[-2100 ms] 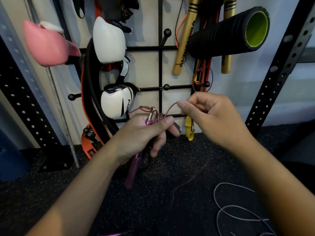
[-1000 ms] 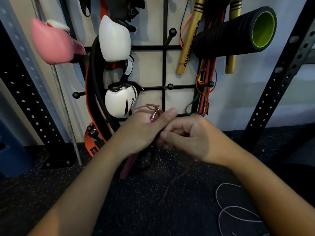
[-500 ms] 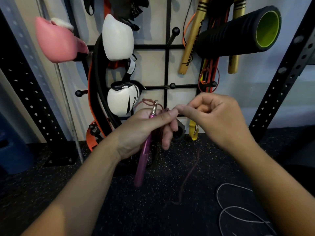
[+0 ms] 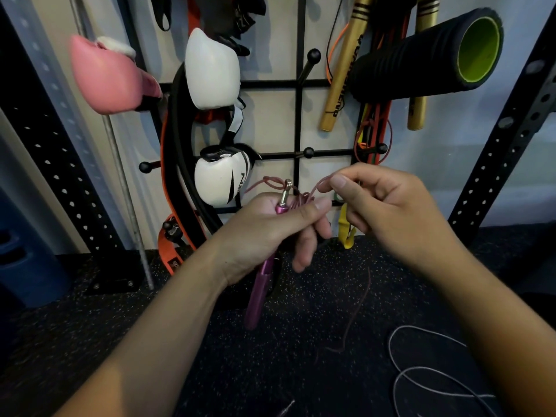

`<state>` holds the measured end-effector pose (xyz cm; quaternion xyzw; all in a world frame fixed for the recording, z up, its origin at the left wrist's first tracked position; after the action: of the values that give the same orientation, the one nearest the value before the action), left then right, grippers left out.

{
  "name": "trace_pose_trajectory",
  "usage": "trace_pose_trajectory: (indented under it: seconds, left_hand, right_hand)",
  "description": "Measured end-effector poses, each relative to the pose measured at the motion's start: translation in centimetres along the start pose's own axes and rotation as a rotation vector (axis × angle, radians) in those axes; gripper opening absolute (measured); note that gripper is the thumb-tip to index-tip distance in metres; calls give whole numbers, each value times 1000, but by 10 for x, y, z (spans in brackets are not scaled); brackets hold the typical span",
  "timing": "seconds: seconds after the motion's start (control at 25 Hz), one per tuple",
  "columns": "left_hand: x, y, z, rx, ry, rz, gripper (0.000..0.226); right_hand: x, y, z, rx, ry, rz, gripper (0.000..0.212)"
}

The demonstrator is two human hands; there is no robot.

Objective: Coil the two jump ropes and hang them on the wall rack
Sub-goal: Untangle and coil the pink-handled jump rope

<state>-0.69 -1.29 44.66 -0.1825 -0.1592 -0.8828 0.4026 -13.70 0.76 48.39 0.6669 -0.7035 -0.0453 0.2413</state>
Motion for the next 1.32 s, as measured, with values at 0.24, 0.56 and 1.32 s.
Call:
trace_pose_trajectory:
  seconds: [0.24, 0.56, 1.32]
  left_hand:
    - [-3, -17, 20, -402, -37, -78, 44]
    - [8, 27, 53, -647, -363, 363, 31]
    - [-1, 7, 10, 257, 23, -85, 34]
  right_hand:
    - [1, 21, 17, 88, -126, 272, 53]
    - [-24, -82, 66, 52, -444, -519, 28]
    - [-13, -7, -10, -272, -43, -201, 14]
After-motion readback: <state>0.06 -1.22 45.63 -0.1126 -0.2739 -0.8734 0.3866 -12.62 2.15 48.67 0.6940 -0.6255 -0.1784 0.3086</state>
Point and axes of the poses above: each hand's wrist, its own x-axis towards the middle knuckle, its own y-axis out of the back of the hand, z = x × y, the point moved 9 cm from there along x, towards the middle knuckle, and after that the axes turned 15 degrees about -y, right-handed, at the moved point
